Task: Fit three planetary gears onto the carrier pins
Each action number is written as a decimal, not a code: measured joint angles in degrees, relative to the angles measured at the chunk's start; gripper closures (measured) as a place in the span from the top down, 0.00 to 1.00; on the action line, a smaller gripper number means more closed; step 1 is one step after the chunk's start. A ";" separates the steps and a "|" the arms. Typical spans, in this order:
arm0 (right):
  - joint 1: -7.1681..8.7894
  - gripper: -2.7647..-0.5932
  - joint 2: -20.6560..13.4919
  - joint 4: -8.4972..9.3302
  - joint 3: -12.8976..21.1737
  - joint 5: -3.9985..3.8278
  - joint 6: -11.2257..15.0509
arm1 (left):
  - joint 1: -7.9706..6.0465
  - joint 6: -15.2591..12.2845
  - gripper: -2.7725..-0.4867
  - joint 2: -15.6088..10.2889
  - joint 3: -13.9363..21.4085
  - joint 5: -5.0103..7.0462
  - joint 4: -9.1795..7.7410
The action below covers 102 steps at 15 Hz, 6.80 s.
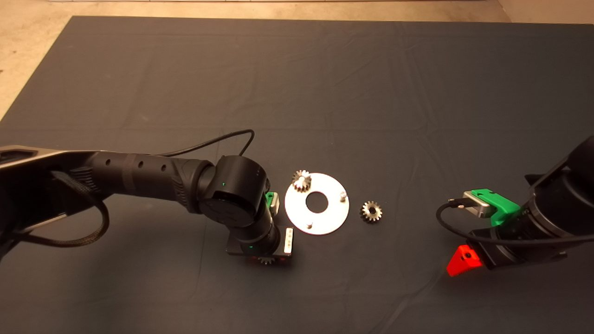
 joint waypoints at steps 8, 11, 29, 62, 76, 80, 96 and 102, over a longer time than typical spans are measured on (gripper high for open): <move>0.00 1.00 0.00 -0.02 0.00 0.01 0.00 | 0.00 1.73 0.25 0.00 -0.38 0.02 0.00; 0.00 1.00 0.00 -0.02 0.00 -0.01 0.00 | 0.00 1.91 0.23 0.01 -0.44 0.02 -0.05; 0.00 1.00 0.00 -0.02 0.21 0.01 0.00 | 0.28 2.19 0.15 1.11 -0.22 0.06 0.01; 0.00 1.00 -0.01 -0.02 0.22 0.00 0.00 | -7.27 2.25 0.14 9.98 -8.51 0.34 -3.80; 0.00 1.00 -0.03 -0.02 0.22 0.01 0.00 | -10.87 2.25 0.14 10.23 -8.75 0.02 -8.32; 0.00 1.00 -0.01 -0.02 0.22 0.01 0.00 | -10.88 2.25 0.14 11.41 -9.73 0.09 -9.03; 0.00 1.00 -0.01 0.00 0.22 -0.01 0.00 | -10.85 3.13 0.14 15.06 -12.51 0.00 -9.69; 0.00 1.00 -0.01 0.00 0.22 -0.01 0.00 | -10.83 3.57 0.14 15.06 -12.51 0.00 -9.69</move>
